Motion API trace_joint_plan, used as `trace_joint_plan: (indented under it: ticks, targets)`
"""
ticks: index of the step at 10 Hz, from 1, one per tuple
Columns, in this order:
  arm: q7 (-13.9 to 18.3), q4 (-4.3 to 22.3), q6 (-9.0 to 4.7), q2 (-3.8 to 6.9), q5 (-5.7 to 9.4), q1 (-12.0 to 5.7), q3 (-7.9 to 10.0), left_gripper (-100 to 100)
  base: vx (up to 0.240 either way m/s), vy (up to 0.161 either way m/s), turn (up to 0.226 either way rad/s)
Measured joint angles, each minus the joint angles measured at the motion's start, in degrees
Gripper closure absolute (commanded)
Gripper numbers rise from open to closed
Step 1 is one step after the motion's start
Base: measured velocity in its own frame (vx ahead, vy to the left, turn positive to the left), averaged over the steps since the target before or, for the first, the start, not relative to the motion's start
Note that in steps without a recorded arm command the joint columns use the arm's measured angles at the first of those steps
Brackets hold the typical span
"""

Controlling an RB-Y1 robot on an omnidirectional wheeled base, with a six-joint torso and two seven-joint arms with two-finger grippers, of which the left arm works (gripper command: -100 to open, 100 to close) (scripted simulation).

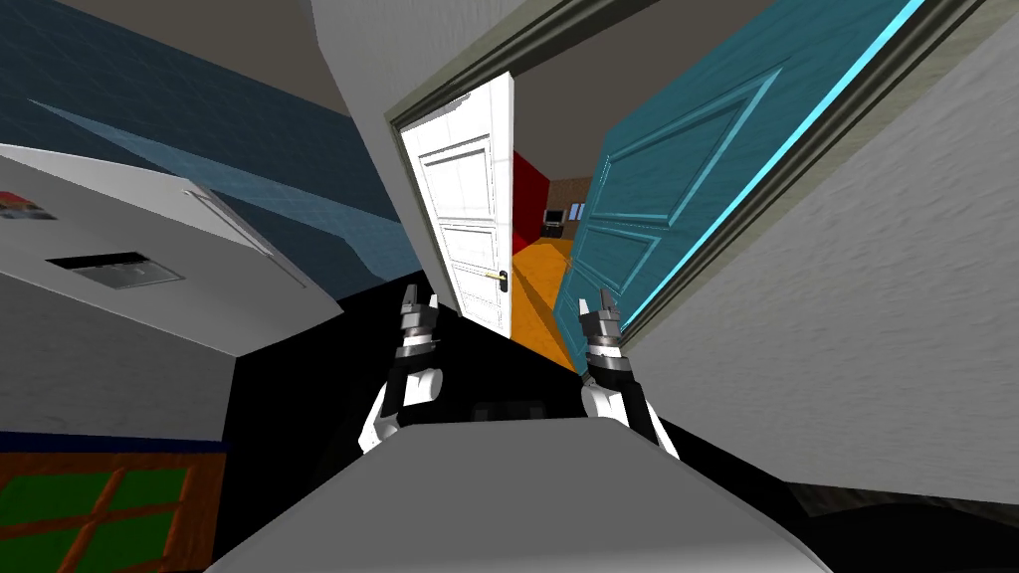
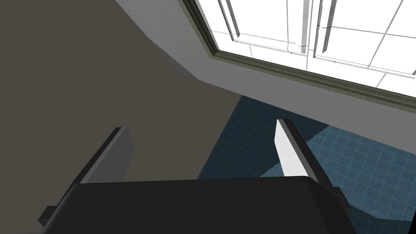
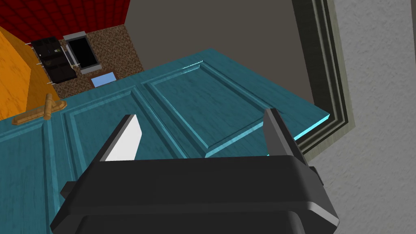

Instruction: Push the door open

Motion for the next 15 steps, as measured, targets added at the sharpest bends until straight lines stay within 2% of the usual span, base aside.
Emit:
trace_joint_plan:
  ticks: [2, 3, 4, 6, 7, 10, 11, 12, 15]
  targets:
    - [-0.5, 3.8, -0.42, 0.34, -0.21, -1.55, -0.01, -100, 0.074, 0.106, -0.171]
    - [-0.6, 5.9, -0.48, 0.86, -0.09, -2.88, 0.46, -100, 0.042, 0.074, -0.072]
    - [-0.7, 7.0, -0.34, 0.89, -0.14, -3.39, 0.51, -100, 0.058, 0.062, -0.134]
    - [-1.2, 11.0, -0.21, 1.05, -0.30, -5.51, 0.77, -100, 0.068, 0.091, -0.220]
    - [-1.5, 12.6, 0.30, 1.24, -0.32, -6.84, 1.05, -100, 0.059, 0.090, -0.042]
    - [-1.9, 16.2, 0.63, 1.55, -0.36, -8.73, 1.41, -100, 0.032, 0.067, -0.103]
    - [-2.2, 17.4, 0.82, 1.23, -0.57, -9.45, 1.31, -100, 0.025, 0.048, -0.069]
    - [-2.3, 18.4, 0.85, 1.40, -0.54, -9.89, 1.43, -100, 0.048, 0.055, -0.123]
    - [-2.7, 22.7, 0.90, 1.58, -0.59, -12.45, 1.95, -100, 0.032, 0.078, -0.130]
